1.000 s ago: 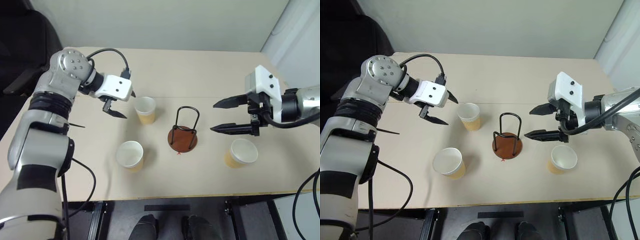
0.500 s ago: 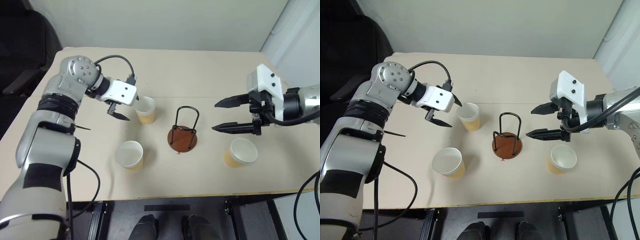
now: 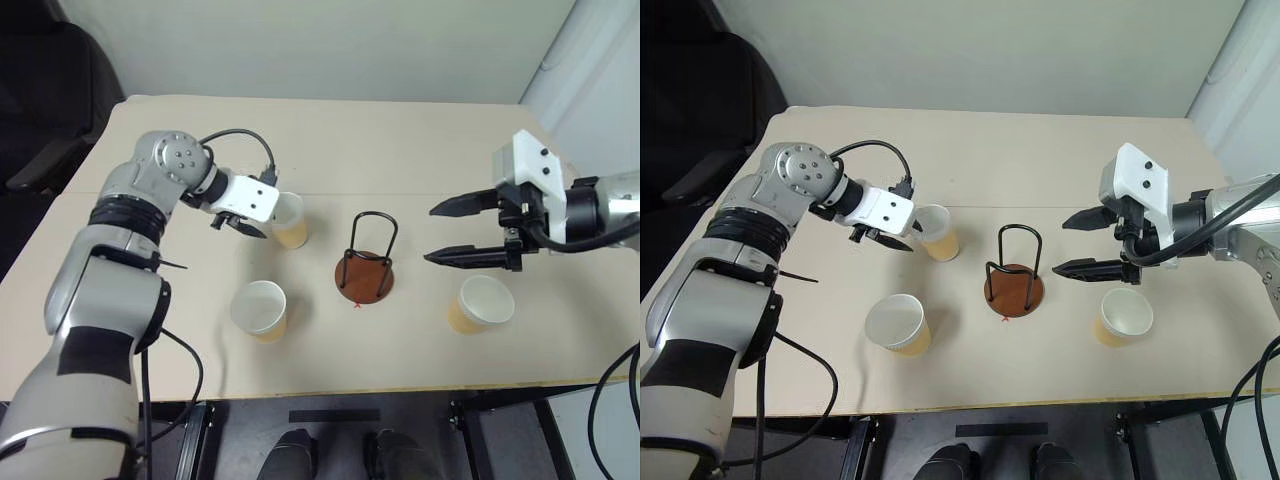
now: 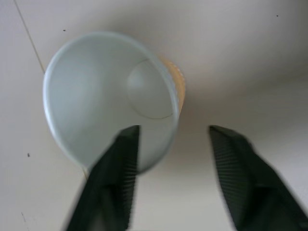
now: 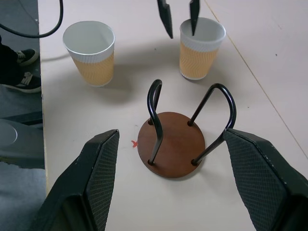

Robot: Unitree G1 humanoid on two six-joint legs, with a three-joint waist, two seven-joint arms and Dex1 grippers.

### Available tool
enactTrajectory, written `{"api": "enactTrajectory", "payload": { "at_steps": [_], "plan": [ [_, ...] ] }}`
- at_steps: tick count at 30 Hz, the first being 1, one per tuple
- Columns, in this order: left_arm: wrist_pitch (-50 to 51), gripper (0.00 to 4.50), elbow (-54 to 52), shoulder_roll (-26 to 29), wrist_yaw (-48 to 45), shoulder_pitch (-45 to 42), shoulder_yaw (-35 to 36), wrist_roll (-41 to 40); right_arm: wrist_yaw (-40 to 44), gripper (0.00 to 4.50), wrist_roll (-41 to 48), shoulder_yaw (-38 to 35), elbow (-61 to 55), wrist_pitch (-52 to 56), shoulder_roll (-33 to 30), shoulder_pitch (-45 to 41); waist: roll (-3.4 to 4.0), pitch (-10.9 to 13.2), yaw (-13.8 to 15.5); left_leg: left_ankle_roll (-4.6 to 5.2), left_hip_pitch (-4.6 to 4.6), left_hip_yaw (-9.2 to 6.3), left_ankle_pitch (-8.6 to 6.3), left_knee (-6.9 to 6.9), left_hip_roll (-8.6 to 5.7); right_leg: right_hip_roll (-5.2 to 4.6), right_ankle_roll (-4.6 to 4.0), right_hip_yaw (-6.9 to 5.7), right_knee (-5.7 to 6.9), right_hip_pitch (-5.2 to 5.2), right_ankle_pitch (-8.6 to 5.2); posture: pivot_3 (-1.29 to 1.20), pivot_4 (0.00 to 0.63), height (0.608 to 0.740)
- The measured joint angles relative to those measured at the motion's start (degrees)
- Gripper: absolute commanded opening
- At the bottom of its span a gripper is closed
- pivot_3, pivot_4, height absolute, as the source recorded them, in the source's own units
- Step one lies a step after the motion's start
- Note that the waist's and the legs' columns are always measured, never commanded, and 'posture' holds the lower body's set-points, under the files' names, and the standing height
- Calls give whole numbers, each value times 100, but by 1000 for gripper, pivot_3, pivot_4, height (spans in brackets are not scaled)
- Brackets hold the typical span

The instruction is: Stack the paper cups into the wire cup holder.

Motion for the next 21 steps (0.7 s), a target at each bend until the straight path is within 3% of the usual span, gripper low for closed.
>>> {"api": "enactTrajectory", "payload": {
  "at_steps": [3,13,21],
  "plan": [
    [0,50,48,-4,42,2,-10,27,0,3508,0,0,1,0,-8,3,1,0,-1,0,0,-1,0,3,0,-2,0,2,1,0,0,0,150,740],
    [231,50,60,-26,-438,-77,89,-144,0,3508,-4,0,6,-3,-16,12,-1,-1,0,1,-2,6,0,9,-6,5,1,-5,6,0,0,0,150,740],
    [883,50,-95,44,-1109,-422,171,-1092,7,3508,-18,0,17,-30,-60,93,-3,-1,1,3,-9,10,-2,14,-9,9,1,-9,3,0,0,0,150,740]
  ]
}}
